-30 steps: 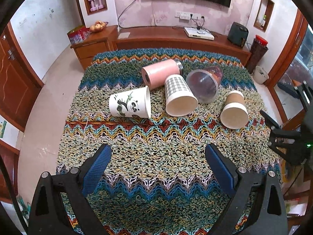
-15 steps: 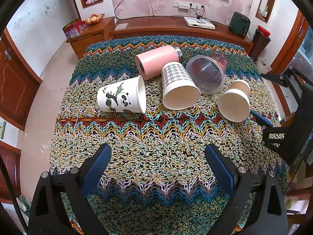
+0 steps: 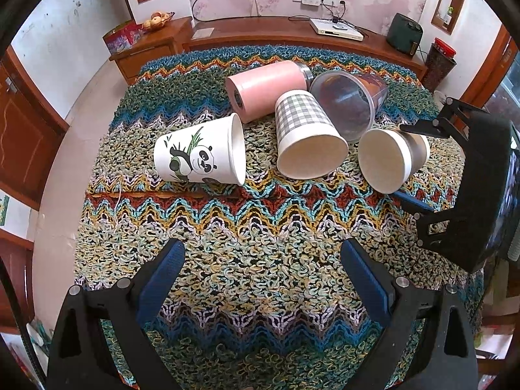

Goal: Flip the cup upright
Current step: 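Close the right tool around the brown-sleeved paper cup lying on its side, then lift the brown-sleeved cup off the blanket with the right tool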

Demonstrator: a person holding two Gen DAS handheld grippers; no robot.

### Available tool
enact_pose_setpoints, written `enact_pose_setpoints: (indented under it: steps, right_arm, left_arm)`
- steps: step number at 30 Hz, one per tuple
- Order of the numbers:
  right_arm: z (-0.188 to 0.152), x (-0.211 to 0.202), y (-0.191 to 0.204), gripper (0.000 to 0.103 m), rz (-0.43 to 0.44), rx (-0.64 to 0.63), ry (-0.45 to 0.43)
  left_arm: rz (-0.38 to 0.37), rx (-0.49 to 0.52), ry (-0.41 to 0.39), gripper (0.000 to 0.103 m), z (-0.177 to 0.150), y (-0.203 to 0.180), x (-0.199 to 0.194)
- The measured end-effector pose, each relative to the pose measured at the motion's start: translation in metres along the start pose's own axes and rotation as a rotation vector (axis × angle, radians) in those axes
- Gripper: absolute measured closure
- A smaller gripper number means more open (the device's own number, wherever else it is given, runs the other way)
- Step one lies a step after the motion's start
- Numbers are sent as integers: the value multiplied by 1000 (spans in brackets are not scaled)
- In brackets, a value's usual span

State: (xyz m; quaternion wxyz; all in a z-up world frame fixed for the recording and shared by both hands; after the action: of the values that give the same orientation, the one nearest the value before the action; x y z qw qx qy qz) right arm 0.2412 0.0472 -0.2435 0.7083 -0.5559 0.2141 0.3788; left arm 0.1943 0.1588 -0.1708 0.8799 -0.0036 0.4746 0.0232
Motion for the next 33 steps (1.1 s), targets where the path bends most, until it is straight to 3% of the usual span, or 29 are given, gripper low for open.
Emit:
enact_pose_setpoints:
  steps: [11,18,27,33]
  right_arm:
    - [6,19,-2,29,-2,-24,24]
    - [17,20,-15,34,31,40,26]
    - [34,-22,-21,34,34,190,7]
    - [41,-47,-9,34,110,352,54]
  left_arm:
    - [-13,-11,12,6,0,2,11]
    - [-15,-19,13,6,-2,8,10]
    - [-21,-25,1,6,-9,13,-6]
    - [-30,-28,-17,6,-16,15,-25]
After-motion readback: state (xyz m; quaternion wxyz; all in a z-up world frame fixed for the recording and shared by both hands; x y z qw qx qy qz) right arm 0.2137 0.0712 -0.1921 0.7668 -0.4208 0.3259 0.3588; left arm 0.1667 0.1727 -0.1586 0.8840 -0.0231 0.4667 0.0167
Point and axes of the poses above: each gripper's, at about its wrist camera, not at the fingertips, and x roughly the way its jaws point, y to its left, z to its top, the point moved 5 cm from there along x, roughly the way its jaws point, and after that the axes turned 10 degrees about -y, right-handed, at the moved point
